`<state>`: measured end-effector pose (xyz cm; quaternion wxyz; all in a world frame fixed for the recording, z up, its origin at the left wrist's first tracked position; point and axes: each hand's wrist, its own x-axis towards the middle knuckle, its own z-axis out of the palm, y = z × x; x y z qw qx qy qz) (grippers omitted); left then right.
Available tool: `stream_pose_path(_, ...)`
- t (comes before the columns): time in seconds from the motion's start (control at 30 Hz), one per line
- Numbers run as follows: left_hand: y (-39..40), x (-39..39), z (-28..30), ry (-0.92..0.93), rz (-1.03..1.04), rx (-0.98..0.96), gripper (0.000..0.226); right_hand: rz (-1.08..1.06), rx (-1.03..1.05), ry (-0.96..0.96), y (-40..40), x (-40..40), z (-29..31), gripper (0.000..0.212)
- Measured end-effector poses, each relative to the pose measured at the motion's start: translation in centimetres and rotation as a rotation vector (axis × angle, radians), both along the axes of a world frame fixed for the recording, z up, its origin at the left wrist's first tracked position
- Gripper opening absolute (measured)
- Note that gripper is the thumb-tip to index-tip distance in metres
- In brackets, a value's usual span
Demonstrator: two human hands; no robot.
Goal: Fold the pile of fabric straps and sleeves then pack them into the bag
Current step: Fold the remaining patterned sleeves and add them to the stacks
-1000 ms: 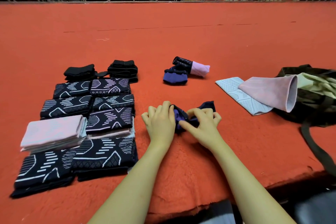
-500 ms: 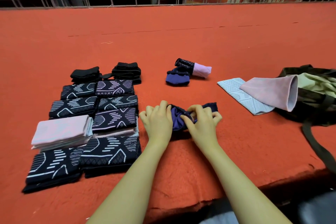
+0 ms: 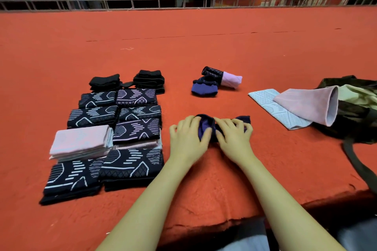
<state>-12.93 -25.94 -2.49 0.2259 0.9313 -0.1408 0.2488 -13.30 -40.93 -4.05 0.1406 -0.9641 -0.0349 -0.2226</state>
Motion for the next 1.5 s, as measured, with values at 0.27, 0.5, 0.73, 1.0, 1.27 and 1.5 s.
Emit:
stream_pose_path(0.27,-1.6,0.1,-1.4,-0.223,0.008,0.039,0.041,0.014,0.177,-0.204,-0.8,0.0,0.0,0.028)
stream_pose_path(0.5,-1.7,0.9,0.6,-0.4,0.055,-0.091,0.023,-0.013,0.247,-0.35,-0.4,-0.3,1.1,0.027)
stream_pose_path(0.73,0.0,1.2,1.3,-0.297,0.266,-0.191,0.027,-0.247,0.145,-0.504,-1.6,-0.4,2.2,0.023)
stream_pose_path(1.0,0.3,1.8,3.1,-0.288,0.261,-0.216,0.028,-0.23,0.058,-0.487,-1.4,1.1,4.5,0.024)
stream_pose_path(1.27,0.0,2.6,-0.3,-0.105,0.213,0.053,0.047,-0.124,0.084,-0.234,-1.1,0.6,1.9,0.024)
stream_pose_path(1.5,0.6,0.5,-4.7,-0.167,0.137,0.048,0.035,0.138,0.032,-0.084,-0.6,-2.1,-1.5,0.04)
